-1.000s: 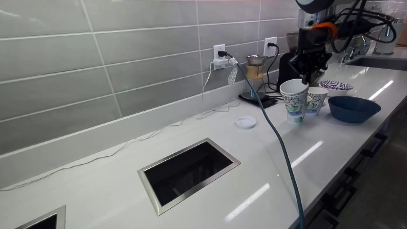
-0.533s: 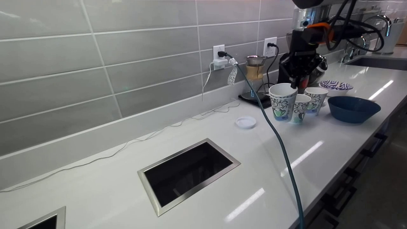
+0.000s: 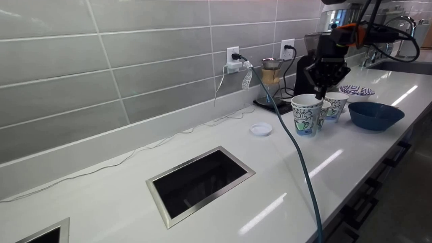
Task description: Unstack the cups on the table
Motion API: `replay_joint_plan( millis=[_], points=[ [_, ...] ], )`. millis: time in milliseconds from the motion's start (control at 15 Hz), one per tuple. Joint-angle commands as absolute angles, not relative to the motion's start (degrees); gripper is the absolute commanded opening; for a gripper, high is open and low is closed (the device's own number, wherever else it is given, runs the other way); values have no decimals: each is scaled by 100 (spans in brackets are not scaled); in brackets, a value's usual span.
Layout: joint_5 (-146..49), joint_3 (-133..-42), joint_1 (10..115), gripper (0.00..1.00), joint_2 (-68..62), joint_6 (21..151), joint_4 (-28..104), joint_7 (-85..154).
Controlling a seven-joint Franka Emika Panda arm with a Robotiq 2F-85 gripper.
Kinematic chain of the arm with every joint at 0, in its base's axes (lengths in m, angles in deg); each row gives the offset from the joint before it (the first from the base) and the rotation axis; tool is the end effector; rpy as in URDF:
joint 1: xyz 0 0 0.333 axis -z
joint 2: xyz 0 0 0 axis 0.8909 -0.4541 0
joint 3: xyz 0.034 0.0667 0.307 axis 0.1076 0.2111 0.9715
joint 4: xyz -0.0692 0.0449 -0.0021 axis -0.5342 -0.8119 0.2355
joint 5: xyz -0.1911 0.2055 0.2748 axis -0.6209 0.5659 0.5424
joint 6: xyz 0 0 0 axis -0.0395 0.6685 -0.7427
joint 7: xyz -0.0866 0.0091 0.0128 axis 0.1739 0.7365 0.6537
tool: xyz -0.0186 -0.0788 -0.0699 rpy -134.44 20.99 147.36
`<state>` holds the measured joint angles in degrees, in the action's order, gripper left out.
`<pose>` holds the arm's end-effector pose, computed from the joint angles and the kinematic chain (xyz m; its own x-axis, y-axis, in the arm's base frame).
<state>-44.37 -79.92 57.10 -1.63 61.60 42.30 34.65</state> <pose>0.6247 0.1064 0.4373 0.9960 0.0789 -0.0408 0.0774 -0.9963 -0.0387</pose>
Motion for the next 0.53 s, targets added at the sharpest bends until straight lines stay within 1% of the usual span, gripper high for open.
replay_joint_plan(
  millis=[0, 67, 133, 267, 333, 400, 467],
  points=[
    [-4114, -7975, 5859, 1, -204, 5771, 4080, 3666],
    [-4716, -8134, 5740, 1, -118, 6370, 4236, 3125],
    [-3773, -7870, 5962, 1, -84, 5746, 4144, 4114],
    [-4450, -8071, 5773, 1, -19, 6524, 4272, 3474],
    [-3572, -7826, 5969, 1, 32, 5775, 4180, 4341],
    [-4524, -8070, 5730, 1, 42, 6658, 4319, 3477],
    [-3966, -7938, 5855, 1, 22, 6217, 4210, 3897]
  ],
)
